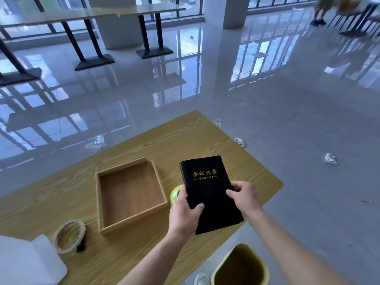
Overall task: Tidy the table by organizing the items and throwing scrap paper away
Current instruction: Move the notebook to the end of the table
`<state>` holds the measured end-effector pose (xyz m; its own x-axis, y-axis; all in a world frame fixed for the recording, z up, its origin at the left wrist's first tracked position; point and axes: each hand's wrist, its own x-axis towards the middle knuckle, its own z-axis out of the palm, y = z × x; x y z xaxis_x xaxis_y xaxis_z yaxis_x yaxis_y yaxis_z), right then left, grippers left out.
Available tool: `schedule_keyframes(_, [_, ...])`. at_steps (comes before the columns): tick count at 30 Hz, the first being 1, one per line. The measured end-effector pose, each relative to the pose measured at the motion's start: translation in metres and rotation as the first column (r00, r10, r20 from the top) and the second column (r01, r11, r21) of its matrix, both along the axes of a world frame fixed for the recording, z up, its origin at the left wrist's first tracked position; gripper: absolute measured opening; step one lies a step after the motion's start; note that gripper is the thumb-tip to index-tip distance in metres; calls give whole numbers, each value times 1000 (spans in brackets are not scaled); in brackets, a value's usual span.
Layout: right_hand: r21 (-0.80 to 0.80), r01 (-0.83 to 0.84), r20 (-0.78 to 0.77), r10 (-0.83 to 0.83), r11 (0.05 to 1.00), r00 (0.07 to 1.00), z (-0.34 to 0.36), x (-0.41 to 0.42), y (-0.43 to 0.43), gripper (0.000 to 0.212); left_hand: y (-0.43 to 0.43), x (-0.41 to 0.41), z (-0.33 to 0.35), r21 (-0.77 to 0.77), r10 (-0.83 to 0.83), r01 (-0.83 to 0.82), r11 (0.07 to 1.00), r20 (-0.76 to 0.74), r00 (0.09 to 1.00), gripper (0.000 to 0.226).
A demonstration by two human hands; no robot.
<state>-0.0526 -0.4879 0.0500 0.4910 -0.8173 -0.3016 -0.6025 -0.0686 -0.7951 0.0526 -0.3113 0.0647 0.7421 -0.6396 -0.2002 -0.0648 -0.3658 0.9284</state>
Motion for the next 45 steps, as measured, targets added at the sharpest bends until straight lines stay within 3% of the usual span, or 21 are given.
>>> schedule_keyframes(5, [-7, 0, -63, 0, 1000, 998, -16, -2, -65, 40, -62, -11, -17, 68, 16, -11, 998, -73, 997, 51])
schedule_keyframes(10, [-14, -57, -173, 54, 998, 983, -35, 6, -113, 40, -110, -7, -42, 187, 76, -40, 982, -187, 979, 42])
schedule_keyframes(22, [-128, -152, -266, 114, 980, 957, -72, 33, -164, 37, -179, 11, -61, 345, 109, -86, 935, -47, 993, 37])
schedule_keyframes(26, [-163, -154, -184, 124, 975, 975, -76, 33, -170, 35, -179, 16, -64, 402, 14, -22, 916, 22, 1000, 35])
schedule_keyframes(29, [-204, -190, -117, 169, 960, 979, -78, 24, -167, 53, -159, 12, -77, 477, -115, 8, 879, 197, 974, 50])
schedule_keyframes(31, [-262, -308, -142, 279, 915, 950, -82, 14, -158, 74, -145, 8, -89, 520, -220, 21, 854, 323, 921, 63])
schedule_keyframes(33, [-380, -460, -258, 386, 803, 886, -85, 7, -146, 84, -135, 2, -99, 533, -298, 27, 846, 429, 853, 66])
schedule_keyframes(37, [-570, -648, -470, 446, 506, 762, -88, 6, -129, 61, -129, -8, -115, 504, -360, 83, 859, 482, 799, 76])
schedule_keyframes(40, [-513, -737, -539, 503, 440, 676, -94, 4, -127, 54, -126, -10, -121, 517, -372, 86, 852, 480, 794, 75])
schedule_keyframes(43, [-393, -828, -603, 568, 399, 560, -97, 1, -137, 81, -124, -9, -126, 530, -405, 97, 842, 502, 764, 67])
schedule_keyframes(45, [-370, -861, -633, 583, 350, 509, -100, 5, -149, 85, -122, -8, -130, 559, -442, 94, 824, 529, 724, 64])
